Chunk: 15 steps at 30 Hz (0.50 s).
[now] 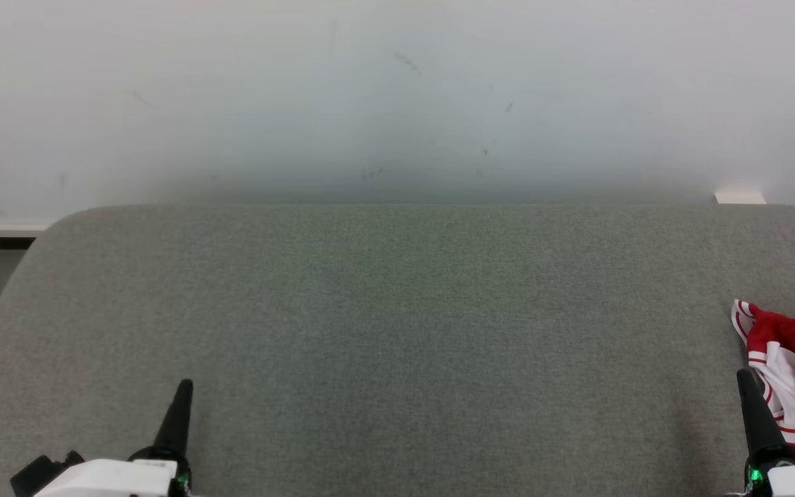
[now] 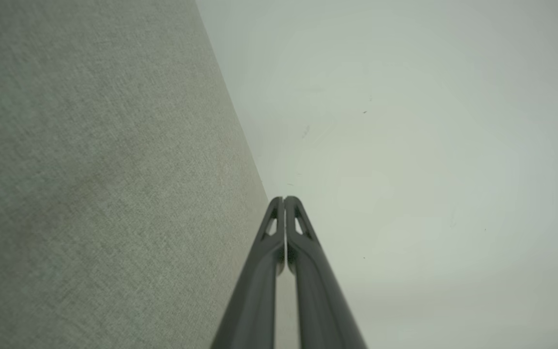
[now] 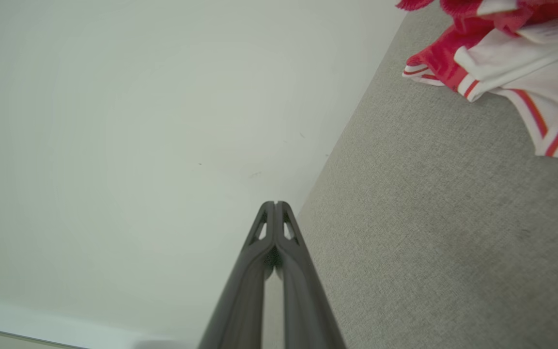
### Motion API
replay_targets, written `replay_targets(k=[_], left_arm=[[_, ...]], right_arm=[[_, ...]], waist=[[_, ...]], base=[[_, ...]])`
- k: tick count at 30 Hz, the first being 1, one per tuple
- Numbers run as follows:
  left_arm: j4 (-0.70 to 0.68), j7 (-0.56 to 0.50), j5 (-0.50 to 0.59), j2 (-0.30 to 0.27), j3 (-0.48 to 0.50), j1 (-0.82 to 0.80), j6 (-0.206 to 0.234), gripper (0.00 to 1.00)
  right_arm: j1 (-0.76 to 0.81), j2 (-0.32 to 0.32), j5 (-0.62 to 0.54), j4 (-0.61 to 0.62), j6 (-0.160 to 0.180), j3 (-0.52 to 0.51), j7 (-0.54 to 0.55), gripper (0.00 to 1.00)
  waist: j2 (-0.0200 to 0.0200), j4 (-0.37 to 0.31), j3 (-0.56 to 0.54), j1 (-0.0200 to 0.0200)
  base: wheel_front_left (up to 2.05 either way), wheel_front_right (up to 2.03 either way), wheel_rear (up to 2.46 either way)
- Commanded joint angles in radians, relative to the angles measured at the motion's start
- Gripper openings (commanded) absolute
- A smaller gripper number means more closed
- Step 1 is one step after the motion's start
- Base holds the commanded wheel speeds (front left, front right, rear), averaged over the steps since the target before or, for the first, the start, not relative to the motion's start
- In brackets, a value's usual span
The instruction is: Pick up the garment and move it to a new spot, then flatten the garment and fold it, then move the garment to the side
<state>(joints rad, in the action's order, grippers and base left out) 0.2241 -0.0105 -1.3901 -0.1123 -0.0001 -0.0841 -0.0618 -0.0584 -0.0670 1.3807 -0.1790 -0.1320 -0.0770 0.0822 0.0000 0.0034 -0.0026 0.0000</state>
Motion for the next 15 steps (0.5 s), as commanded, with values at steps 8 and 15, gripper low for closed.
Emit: replay_targets(k=[8,15], left_arm=[[0.003,-0.021,-0.076,0.006,0.024,-0.019,-0.022,0.0],[0.007,-0.035,-0.127,0.013,0.038,-0.022,-0.033,0.0]], right_arm=[[-0.029,-0.011,0.076,-0.019,0.002,-0.003,0.002,0.0],[-0.038,-0.012,0.127,-0.035,0.002,-0.003,0.003,0.0]], waist=[[0.0,-0.001,0.001,0.0],[0.0,-0.001,0.001,0.0]], base=[[0.0,0.0,0.0],[0.0,0.0,0.0]])
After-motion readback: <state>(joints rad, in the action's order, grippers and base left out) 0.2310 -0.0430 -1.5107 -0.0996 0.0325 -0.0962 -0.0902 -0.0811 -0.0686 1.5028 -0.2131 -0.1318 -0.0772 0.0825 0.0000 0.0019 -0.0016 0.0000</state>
